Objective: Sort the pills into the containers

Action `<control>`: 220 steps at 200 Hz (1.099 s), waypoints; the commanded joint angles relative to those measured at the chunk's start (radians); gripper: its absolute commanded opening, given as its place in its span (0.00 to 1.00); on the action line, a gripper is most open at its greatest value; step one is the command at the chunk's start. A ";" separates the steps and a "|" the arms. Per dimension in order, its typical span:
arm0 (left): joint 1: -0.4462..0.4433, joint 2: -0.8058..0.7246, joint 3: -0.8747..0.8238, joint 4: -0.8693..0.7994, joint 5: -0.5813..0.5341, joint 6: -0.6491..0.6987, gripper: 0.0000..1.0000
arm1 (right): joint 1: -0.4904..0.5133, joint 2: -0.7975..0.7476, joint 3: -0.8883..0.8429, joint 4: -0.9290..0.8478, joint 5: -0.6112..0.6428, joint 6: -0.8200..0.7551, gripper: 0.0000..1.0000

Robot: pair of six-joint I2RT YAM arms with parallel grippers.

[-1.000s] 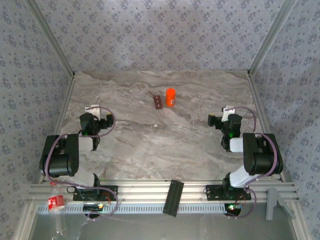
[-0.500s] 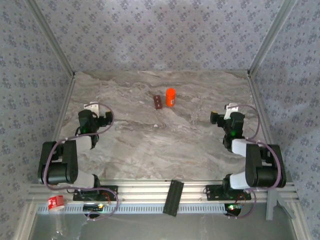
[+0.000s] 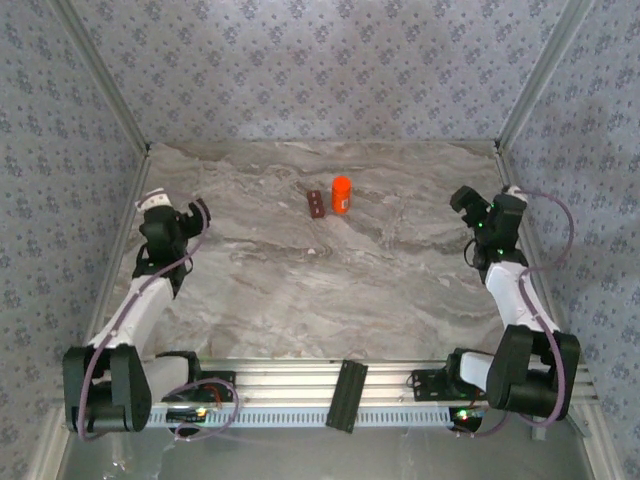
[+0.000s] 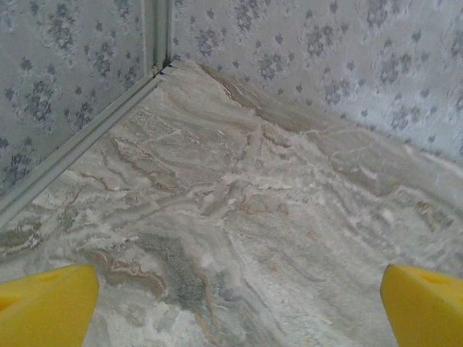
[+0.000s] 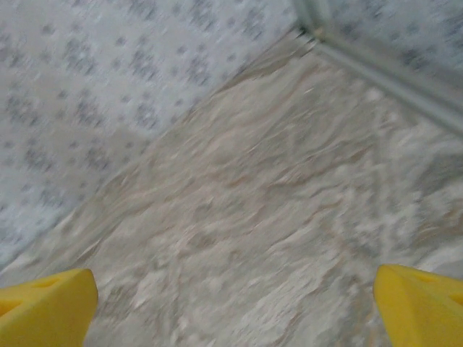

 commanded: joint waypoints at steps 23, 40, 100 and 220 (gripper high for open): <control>-0.016 -0.029 0.086 -0.239 0.080 -0.238 1.00 | 0.243 0.007 0.194 -0.226 -0.142 -0.090 0.95; -0.024 -0.027 0.093 -0.242 0.150 -0.248 1.00 | 0.405 0.065 0.298 -0.342 -0.059 -0.144 0.94; -0.042 -0.006 0.094 -0.222 0.186 -0.319 1.00 | 0.782 0.464 0.757 -0.605 0.041 -0.213 0.89; -0.049 0.089 0.126 -0.195 0.212 -0.359 1.00 | 0.832 1.153 1.456 -0.871 0.122 -0.188 0.86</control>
